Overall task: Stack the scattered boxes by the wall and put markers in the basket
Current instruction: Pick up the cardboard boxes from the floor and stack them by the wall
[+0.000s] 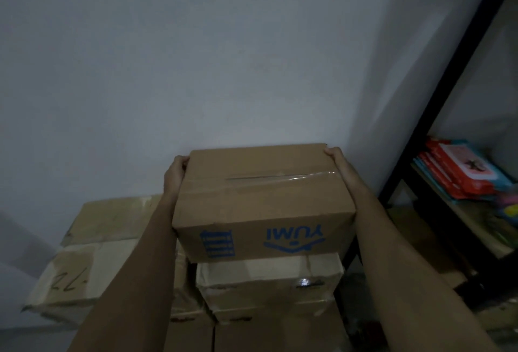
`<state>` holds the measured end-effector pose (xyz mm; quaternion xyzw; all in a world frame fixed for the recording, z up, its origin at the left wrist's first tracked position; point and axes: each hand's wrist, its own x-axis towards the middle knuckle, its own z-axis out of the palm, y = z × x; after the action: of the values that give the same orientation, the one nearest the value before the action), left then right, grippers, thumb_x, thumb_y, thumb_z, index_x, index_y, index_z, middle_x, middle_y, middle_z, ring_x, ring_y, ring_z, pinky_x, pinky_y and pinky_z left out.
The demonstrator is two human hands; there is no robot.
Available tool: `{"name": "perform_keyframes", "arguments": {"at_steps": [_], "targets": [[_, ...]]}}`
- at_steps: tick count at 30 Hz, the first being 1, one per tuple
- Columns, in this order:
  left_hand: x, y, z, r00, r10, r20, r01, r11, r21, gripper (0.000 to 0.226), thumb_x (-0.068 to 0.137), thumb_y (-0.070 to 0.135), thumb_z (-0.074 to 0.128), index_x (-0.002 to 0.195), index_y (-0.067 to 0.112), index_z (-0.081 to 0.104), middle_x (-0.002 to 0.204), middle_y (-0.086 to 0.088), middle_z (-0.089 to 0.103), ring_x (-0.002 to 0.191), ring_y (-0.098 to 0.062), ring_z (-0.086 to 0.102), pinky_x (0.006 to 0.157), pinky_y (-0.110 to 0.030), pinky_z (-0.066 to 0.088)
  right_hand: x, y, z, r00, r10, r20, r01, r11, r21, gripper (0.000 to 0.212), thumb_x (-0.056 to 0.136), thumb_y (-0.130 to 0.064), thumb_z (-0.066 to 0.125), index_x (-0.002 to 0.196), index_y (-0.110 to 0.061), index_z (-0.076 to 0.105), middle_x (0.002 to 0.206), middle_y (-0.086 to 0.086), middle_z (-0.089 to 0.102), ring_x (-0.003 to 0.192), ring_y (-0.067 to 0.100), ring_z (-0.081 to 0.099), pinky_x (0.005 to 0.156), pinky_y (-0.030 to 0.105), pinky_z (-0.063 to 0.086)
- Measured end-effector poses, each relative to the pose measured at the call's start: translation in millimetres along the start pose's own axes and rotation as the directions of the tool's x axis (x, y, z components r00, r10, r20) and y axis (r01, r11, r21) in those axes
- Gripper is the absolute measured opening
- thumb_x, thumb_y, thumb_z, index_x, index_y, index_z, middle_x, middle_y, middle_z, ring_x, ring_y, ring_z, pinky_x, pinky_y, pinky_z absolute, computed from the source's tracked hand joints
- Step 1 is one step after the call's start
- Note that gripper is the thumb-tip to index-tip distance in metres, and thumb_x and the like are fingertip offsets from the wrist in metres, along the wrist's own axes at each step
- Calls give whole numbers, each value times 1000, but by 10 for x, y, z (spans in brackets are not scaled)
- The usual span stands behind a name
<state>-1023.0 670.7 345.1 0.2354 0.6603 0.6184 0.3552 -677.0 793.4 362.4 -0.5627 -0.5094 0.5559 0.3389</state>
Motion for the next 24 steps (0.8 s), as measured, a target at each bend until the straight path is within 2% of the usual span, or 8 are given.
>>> {"name": "perform_keyframes", "arguments": {"at_steps": [2, 5, 8, 13, 15, 17, 21, 24], "targets": [[-62, 36, -29, 1000, 9, 10, -10, 999, 37, 28, 84, 41, 51, 75, 29, 74, 78, 7, 69, 81, -21, 62, 73, -34, 44, 23, 12, -13, 1000, -11, -4, 11, 1000, 9, 32, 87, -53, 55, 83, -24, 68, 90, 6, 70, 80, 23, 65, 84, 38, 51], [-147, 127, -94, 999, -23, 29, 21, 998, 53, 29, 79, 41, 53, 89, 25, 75, 97, 10, 72, 93, -18, 65, 70, -33, 48, 35, 5, -27, 999, 16, -37, -17, 1000, -25, 41, 76, -61, 59, 85, -24, 73, 81, 1, 75, 74, 21, 71, 67, 32, 53], [-223, 242, -148, 1000, 7, -11, -6, 995, 102, 23, 87, 35, 54, 101, 22, 68, 107, 8, 68, 100, -16, 63, 72, -31, 48, 23, -29, -37, 998, 58, -14, -58, 998, -2, 44, 76, -62, 61, 91, -22, 70, 79, 2, 70, 74, 23, 68, 64, 30, 50], [-542, 479, -109, 933, 358, -28, -318, 860, 400, 16, 97, 29, 51, 100, 23, 66, 105, 0, 66, 102, -21, 61, 91, -39, 48, -169, -48, -114, 999, 53, -3, -53, 998, -34, 45, 87, -59, 49, 98, -19, 70, 89, 5, 71, 75, 21, 66, 56, 27, 48], [-744, 538, -13, 894, 445, 42, -411, 782, 468, 15, 96, 25, 52, 100, 23, 66, 101, 2, 65, 99, -18, 60, 84, -32, 45, -266, -20, -166, 998, 56, -3, -56, 997, -50, 48, 91, -55, 45, 108, -17, 68, 99, 7, 71, 82, 24, 67, 70, 33, 57], [-1028, 557, 102, 866, 483, 127, -473, 712, 518, 15, 96, 21, 53, 103, 21, 67, 107, 0, 64, 100, -16, 58, 85, -29, 42, -445, 33, -280, 998, 56, -10, -57, 992, -112, 51, 92, -55, 42, 119, -17, 61, 110, 7, 66, 96, 26, 65, 90, 42, 53], [-1636, 522, 370, 801, 545, 250, -576, 585, 571, 14, 92, 15, 57, 102, 18, 68, 108, -1, 62, 105, -20, 57, 92, -32, 44, -874, 104, -529, 1000, 19, 24, -12, 963, -270, 62, 96, -53, 40, 145, -15, 42, 140, 7, 51, 120, 30, 53, 90, 40, 46], [-2199, 400, 533, 750, 568, 339, -641, 498, 584, 12, 91, 14, 60, 101, 13, 68, 106, -5, 65, 107, -23, 58, 93, -31, 44, -1327, 182, -766, 992, -93, 87, 122, 897, -425, 59, 101, -44, 41, 146, -7, 42, 149, 12, 43, 131, 32, 45, 102, 37, 40]]}}
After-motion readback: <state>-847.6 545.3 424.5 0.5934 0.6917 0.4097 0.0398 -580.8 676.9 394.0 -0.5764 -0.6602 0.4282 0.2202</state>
